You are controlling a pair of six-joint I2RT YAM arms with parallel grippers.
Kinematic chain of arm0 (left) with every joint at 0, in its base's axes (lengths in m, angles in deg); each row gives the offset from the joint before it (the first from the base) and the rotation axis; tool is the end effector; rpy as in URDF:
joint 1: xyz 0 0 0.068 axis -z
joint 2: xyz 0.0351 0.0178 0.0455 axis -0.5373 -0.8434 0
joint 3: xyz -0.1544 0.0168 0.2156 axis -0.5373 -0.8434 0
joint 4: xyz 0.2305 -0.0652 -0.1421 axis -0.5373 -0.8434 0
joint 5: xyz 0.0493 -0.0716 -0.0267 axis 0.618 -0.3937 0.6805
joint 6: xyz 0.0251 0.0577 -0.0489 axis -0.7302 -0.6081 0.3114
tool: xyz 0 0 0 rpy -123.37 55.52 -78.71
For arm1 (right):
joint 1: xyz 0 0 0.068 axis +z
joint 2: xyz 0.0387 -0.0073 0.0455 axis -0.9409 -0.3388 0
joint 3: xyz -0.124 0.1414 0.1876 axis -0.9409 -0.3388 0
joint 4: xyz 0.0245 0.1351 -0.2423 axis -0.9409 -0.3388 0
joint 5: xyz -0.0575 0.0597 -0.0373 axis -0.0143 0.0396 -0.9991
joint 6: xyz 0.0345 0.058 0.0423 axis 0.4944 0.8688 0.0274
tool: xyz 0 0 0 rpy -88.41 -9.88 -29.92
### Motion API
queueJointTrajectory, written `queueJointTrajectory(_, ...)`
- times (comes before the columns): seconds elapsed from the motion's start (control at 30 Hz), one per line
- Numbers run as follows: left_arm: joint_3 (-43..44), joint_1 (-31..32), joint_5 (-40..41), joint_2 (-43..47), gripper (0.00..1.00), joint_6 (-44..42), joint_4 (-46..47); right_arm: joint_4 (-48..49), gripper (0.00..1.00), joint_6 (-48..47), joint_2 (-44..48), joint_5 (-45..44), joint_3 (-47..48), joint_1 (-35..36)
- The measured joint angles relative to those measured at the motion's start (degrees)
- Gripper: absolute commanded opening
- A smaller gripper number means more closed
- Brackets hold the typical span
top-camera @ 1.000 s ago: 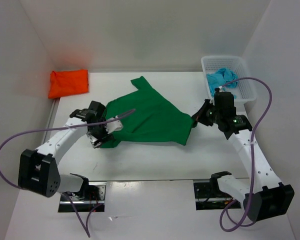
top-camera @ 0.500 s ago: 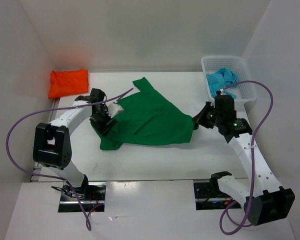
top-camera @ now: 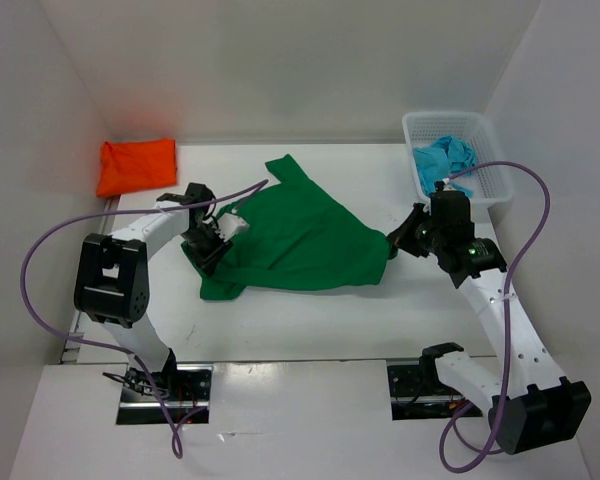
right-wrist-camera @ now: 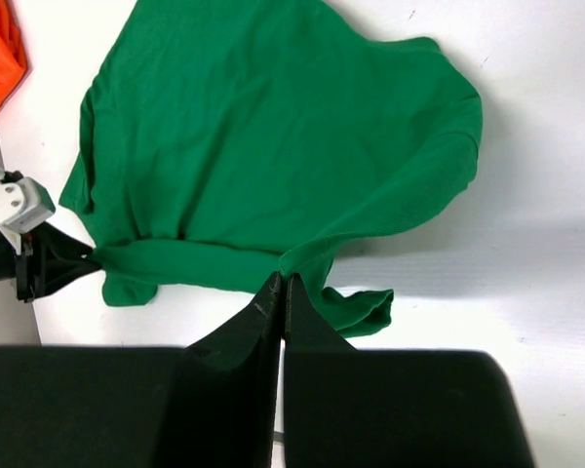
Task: Fold and stack the t-shirts
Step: Flatten out the tshirt
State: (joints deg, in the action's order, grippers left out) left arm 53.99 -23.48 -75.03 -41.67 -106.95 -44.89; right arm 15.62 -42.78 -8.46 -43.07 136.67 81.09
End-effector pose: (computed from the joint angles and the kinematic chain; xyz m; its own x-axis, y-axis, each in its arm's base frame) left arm 0.3331 -0.0651 0.1379 -0.7157 0.6541 -0.2447 0.6829 0.7289 -0.0490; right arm 0.2435 0.0547 0.2926 -0.6570 0.4613 -0.5962 0.1336 0.8496 0.5102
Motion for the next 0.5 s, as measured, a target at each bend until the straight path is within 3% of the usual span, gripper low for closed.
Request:
queueJointTrajectory(0.07,-0.15,-0.22,0.00,-0.02,0.44,-0.02,0.00,-0.13,0.00,-0.07,-0.02,-0.20,0.02,0.00)
queueJointTrajectory(0.1,-0.15,-0.28,0.07,-0.02,0.59,-0.02,0.02,-0.31,0.00,-0.07,-0.04,-0.31,0.04,0.00)
queueJointTrajectory(0.13,-0.15,-0.33,0.24,-0.02,0.63,-0.20,0.09,-0.35,0.00,-0.13,-0.04,-0.37,0.04,0.00)
queueJointTrajectory(0.23,-0.15,-0.61,0.70,-0.04,0.62,-0.17,0.09,-0.37,0.00,-0.17,-0.13,-0.61,0.07,0.00)
queueJointTrajectory(0.33,-0.15,-0.98,1.14,-0.04,0.49,-0.39,0.07,-0.37,0.00,-0.20,-0.37,-0.61,0.07,0.00)
queueJointTrajectory(0.4,-0.15,-1.01,1.31,-0.04,0.49,-1.18,-0.17,-0.39,0.00,-0.20,-0.72,-0.74,0.13,0.00)
queueJointTrajectory(0.5,-0.31,-1.16,1.33,-0.04,0.56,-1.81,-0.61,-0.39,0.00,-0.20,-1.20,-0.92,0.20,0.00)
